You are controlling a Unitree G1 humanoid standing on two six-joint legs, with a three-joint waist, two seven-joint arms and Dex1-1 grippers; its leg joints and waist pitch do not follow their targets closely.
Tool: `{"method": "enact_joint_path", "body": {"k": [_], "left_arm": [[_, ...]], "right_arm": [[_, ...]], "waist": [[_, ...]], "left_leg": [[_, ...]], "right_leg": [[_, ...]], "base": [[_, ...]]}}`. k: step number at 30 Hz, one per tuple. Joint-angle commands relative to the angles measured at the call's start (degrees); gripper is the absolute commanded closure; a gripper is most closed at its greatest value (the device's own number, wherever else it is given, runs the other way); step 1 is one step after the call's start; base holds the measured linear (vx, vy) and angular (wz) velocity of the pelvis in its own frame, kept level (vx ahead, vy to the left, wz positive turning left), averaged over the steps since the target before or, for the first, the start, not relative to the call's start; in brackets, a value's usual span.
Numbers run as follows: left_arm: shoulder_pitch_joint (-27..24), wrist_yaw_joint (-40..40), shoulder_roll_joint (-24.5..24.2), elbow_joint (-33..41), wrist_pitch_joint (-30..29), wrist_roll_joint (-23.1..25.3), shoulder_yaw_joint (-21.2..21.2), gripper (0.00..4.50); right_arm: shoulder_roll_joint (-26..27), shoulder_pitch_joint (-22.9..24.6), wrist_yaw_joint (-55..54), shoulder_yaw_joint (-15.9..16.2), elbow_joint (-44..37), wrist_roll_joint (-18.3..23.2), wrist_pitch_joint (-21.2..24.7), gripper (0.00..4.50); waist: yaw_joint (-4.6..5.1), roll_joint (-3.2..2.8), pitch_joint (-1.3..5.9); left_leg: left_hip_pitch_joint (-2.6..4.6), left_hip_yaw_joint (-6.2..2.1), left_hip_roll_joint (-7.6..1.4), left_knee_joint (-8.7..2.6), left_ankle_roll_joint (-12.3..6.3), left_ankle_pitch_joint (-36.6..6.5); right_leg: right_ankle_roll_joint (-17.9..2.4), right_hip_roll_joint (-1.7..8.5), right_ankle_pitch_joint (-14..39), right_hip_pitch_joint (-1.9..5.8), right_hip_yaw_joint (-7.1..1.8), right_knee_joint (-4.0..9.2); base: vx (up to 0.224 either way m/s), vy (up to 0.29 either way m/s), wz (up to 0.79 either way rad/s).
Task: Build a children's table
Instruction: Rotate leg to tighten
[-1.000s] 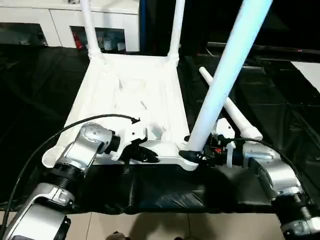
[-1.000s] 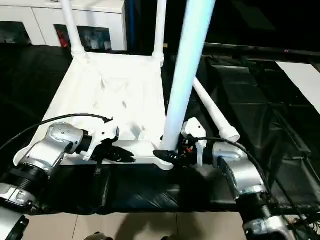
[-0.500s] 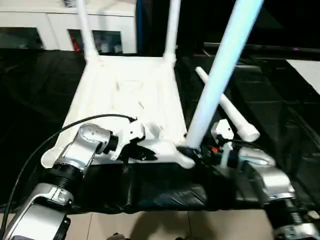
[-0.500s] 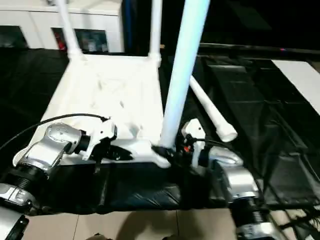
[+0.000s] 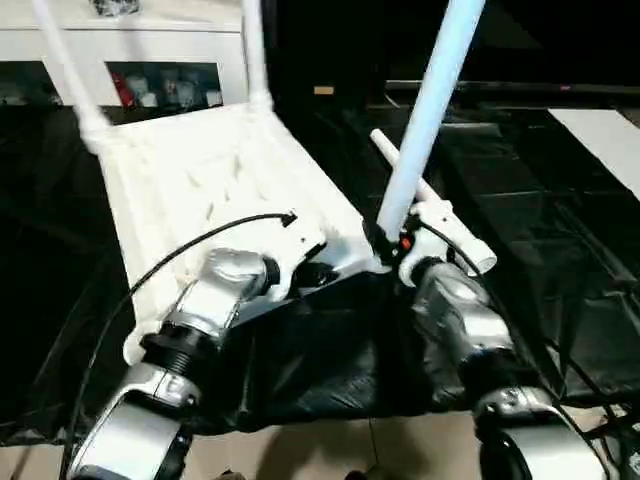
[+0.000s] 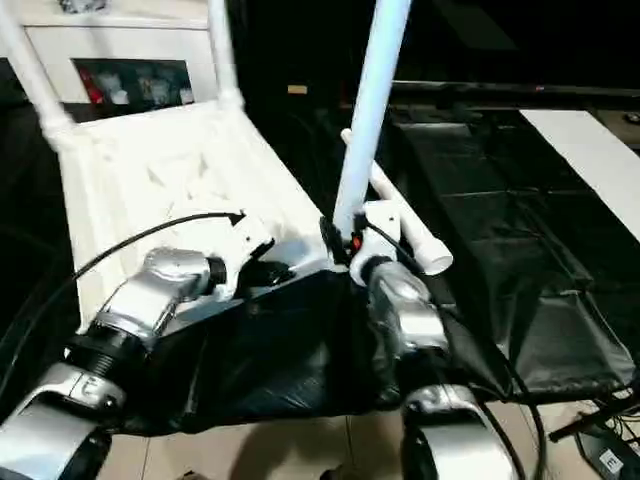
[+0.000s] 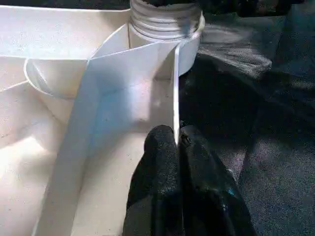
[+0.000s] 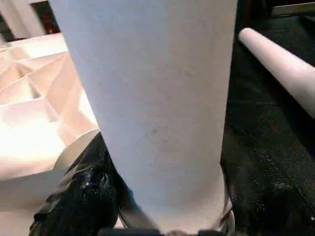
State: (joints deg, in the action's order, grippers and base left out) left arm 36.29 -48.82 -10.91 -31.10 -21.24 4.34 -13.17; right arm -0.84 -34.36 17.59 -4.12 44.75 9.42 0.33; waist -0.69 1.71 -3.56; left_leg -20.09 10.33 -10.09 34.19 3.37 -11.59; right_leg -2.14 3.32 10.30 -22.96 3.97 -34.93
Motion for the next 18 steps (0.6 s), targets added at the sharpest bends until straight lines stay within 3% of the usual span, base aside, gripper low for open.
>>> {"method": "enact_joint_path", "body": {"k": [1,4,5,8,12,18], "left_arm": [[0.6,-0.5,3.1,4.7,0.8,-1.3,-1.2,4.50],[0.1,-0.6,2.8,5.6,0.7,-1.4,-1.6,4.50],[-0.1,-0.7,2.7,6.0,0.5,-1.4,-1.6,4.50],[-0.4,-1.0,2.4,6.8,0.5,-1.5,-1.8,4.50],[-0.5,-3.3,0.4,6.7,2.6,-1.6,-2.5,4.50],[-0.2,-8.6,-2.4,6.1,6.0,-2.7,-2.4,4.50]], "right_arm": [[3.8,-0.3,0.4,2.3,6.1,-1.1,1.7,1.97],[4.2,-1.2,0.4,2.4,8.3,-1.6,-0.3,1.97],[4.3,-1.5,0.3,2.3,8.8,-1.5,-0.8,1.62],[4.4,-2.0,1.0,1.8,9.4,-1.1,-1.5,1.25],[3.4,-2.5,6.1,1.7,7.6,0.1,-2.1,0.92],[-1.2,-0.8,15.3,3.8,2.4,0.3,-2.9,0.38]], "waist": [[-0.42,-0.13,3.77],[0.06,-0.32,3.52],[0.11,-0.30,3.57],[0.30,-0.34,3.72],[0.15,-0.52,4.03],[-0.22,-0.50,4.03]], "left_leg": [[-0.09,-1.22,-3.14,-3.91,-2.87,-9.2],[-0.05,-1.28,-3.02,-3.94,-2.22,-11.8],[-0.13,-1.33,-3.08,-3.97,-2.12,-11.7],[-0.20,-1.31,-3.08,-3.97,-2.46,-10.7],[-0.50,-1.16,-3.10,-3.75,-4.33,-6.8],[-0.26,-1.01,-3.28,-3.63,-5.34,-6.5]], "right_leg": [[-13.1,5.43,13.4,3.18,-3.22,4.50],[-11.5,5.43,19.0,2.92,-3.20,5.22],[-11.3,5.45,18.9,2.94,-3.26,5.17],[-11.9,5.31,16.1,3.02,-3.32,4.81],[-14.1,5.17,7.8,3.26,-3.32,3.91],[-15.1,5.28,7.5,3.21,-3.29,3.86]], "base": [[0.000,0.000,0.00],[0.000,0.000,0.00],[0.000,0.000,0.00],[0.000,0.000,0.00],[0.000,0.000,0.00],[0.000,0.000,0.00]]}}
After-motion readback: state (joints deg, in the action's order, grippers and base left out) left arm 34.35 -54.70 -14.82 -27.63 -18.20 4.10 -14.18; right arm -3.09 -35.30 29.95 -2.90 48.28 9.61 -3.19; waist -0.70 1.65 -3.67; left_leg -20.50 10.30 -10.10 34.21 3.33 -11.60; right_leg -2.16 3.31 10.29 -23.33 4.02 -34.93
